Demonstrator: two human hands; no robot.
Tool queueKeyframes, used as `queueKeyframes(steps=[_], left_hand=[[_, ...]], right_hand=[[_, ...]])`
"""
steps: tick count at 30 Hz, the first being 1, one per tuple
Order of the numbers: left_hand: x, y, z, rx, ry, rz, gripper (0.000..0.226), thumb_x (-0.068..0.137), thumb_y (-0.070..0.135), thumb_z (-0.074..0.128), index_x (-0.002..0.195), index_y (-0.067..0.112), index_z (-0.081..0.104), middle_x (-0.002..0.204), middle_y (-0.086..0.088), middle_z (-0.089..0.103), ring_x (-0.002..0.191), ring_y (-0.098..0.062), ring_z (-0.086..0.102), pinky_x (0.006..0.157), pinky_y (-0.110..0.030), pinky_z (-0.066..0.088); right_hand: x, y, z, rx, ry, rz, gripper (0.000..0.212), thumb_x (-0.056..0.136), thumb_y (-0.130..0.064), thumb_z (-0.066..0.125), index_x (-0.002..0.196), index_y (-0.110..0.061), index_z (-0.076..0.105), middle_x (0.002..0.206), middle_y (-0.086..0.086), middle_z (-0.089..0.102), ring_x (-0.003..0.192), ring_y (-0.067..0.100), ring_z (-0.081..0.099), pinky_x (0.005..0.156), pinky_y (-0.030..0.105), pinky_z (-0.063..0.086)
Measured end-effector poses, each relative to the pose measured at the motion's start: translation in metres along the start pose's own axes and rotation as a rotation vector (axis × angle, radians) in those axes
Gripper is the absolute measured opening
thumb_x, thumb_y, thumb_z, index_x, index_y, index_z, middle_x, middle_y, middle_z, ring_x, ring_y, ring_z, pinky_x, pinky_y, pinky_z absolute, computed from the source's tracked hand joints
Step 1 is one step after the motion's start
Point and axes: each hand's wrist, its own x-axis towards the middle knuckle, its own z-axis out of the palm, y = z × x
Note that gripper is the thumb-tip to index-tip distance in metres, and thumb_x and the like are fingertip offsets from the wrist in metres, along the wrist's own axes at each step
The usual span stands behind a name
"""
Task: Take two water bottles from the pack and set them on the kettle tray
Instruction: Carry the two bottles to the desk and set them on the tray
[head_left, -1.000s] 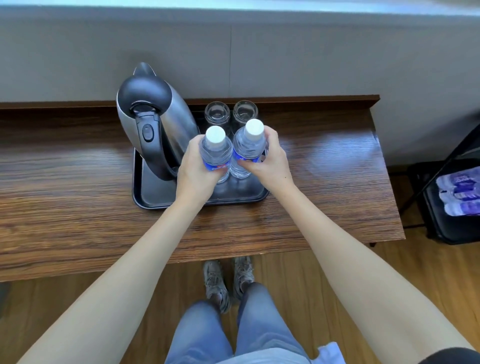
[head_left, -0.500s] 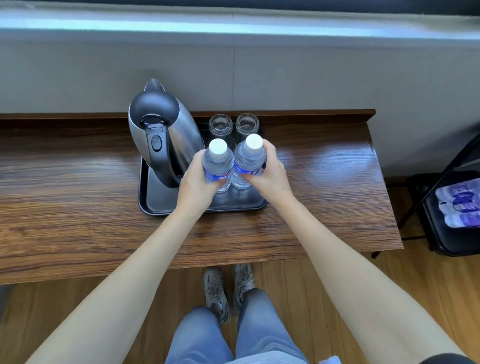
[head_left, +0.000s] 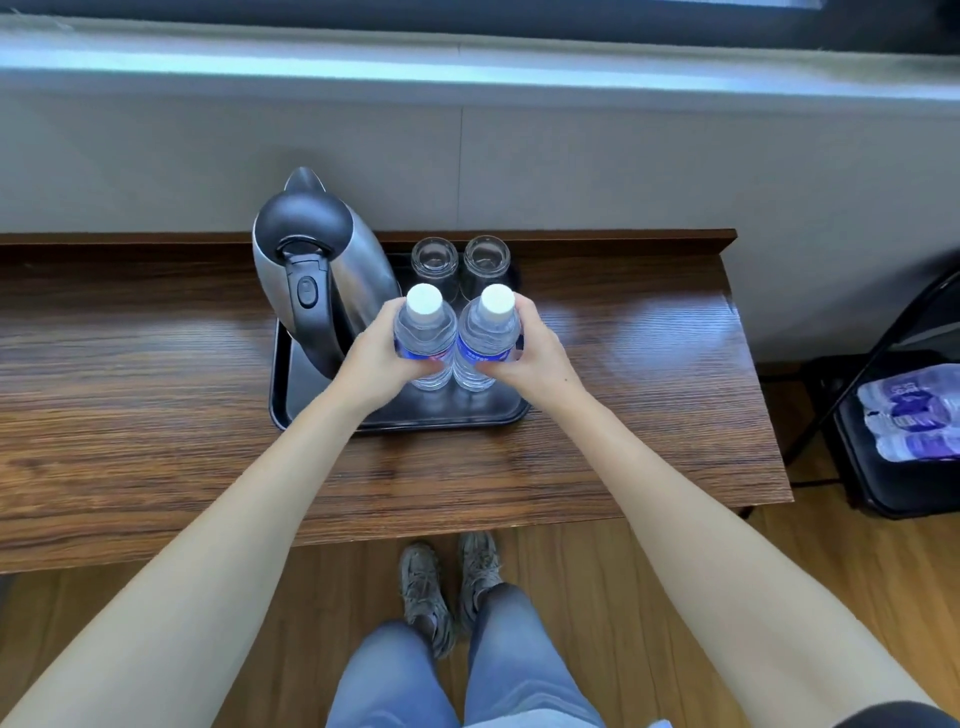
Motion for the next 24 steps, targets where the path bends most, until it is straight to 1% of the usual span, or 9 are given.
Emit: queueKeyframes(steps=[3,5,8,10,12,14,17,20,24], left_hand=[[0.003,-0.004,0.005,0.074,0.037,0.02,0.064,0.059,0.024,0.083,0.116,0.02,0.053,0.116,-0.007,0.06,0.108,-0.018,0.058,0.093,-0.041,0.05],[-0.002,-0.004,0.012,0.072,0.124,-0.019,0.063,0.057,0.033,0.081,0.112,0.025,0.052,0.116,-0.003,0.058,0.108,-0.019,0.058,0.087,-0.038,0.05],[-0.01,-0.005,0.018,0.0,0.209,-0.037,0.06,0.063,0.027,0.083,0.113,0.027,0.05,0.117,0.004,0.059,0.106,-0.013,0.057,0.091,-0.036,0.049],[-0.011,-0.005,0.016,-0.053,0.158,-0.024,0.061,0.067,0.02,0.083,0.118,0.025,0.05,0.115,0.007,0.061,0.102,-0.004,0.057,0.095,-0.032,0.048],[-0.012,-0.004,0.013,-0.081,0.107,-0.014,0.063,0.071,0.014,0.081,0.125,0.023,0.05,0.114,0.009,0.062,0.101,0.001,0.056,0.096,-0.027,0.046],[-0.012,-0.002,0.014,-0.064,0.097,-0.02,0.066,0.072,0.014,0.078,0.128,0.025,0.047,0.115,0.011,0.06,0.106,-0.004,0.056,0.097,-0.03,0.045],[-0.014,0.003,0.019,-0.011,0.115,-0.055,0.068,0.069,0.026,0.076,0.127,0.033,0.042,0.117,0.012,0.058,0.11,-0.015,0.056,0.095,-0.038,0.046],[-0.015,0.003,0.022,-0.013,0.155,-0.093,0.068,0.064,0.038,0.075,0.123,0.033,0.042,0.114,0.01,0.061,0.107,-0.021,0.059,0.092,-0.04,0.048],[-0.015,0.003,0.023,-0.015,0.161,-0.1,0.071,0.06,0.041,0.074,0.123,0.031,0.043,0.111,0.008,0.062,0.106,-0.022,0.06,0.094,-0.042,0.048]], right_hand=[[0.002,-0.005,0.007,-0.016,0.078,-0.037,0.084,0.065,-0.022,0.083,0.135,-0.026,0.038,0.136,-0.005,0.049,0.117,0.008,0.048,0.097,0.032,0.042],[0.001,-0.006,0.013,-0.016,0.144,-0.037,0.083,0.065,-0.025,0.084,0.134,-0.026,0.039,0.136,-0.006,0.049,0.115,0.005,0.047,0.095,0.031,0.044],[0.001,-0.005,0.012,0.019,0.142,-0.01,0.078,0.068,-0.02,0.083,0.132,-0.026,0.04,0.124,-0.013,0.053,0.111,0.005,0.05,0.094,0.031,0.045],[0.001,-0.004,0.006,0.02,0.098,0.0,0.077,0.069,-0.017,0.082,0.133,-0.026,0.04,0.118,-0.015,0.054,0.109,0.006,0.052,0.095,0.032,0.046],[0.002,-0.003,0.001,0.012,0.059,-0.006,0.078,0.07,-0.016,0.081,0.135,-0.026,0.038,0.12,-0.013,0.055,0.111,0.008,0.053,0.096,0.033,0.046],[0.002,-0.004,0.002,-0.006,0.048,-0.021,0.081,0.07,-0.018,0.081,0.137,-0.026,0.036,0.128,-0.01,0.053,0.116,0.01,0.051,0.097,0.033,0.045],[0.002,-0.004,0.011,-0.04,0.123,-0.017,0.086,0.065,-0.027,0.083,0.137,-0.026,0.036,0.139,-0.003,0.046,0.122,0.011,0.048,0.1,0.039,0.045],[0.002,-0.002,0.014,-0.017,0.164,0.02,0.088,0.065,-0.028,0.083,0.139,-0.026,0.035,0.136,-0.005,0.052,0.12,0.015,0.053,0.1,0.043,0.047],[0.003,-0.001,0.001,-0.013,0.057,0.025,0.087,0.068,-0.023,0.082,0.139,-0.029,0.032,0.129,-0.005,0.058,0.117,0.015,0.055,0.1,0.045,0.048]])
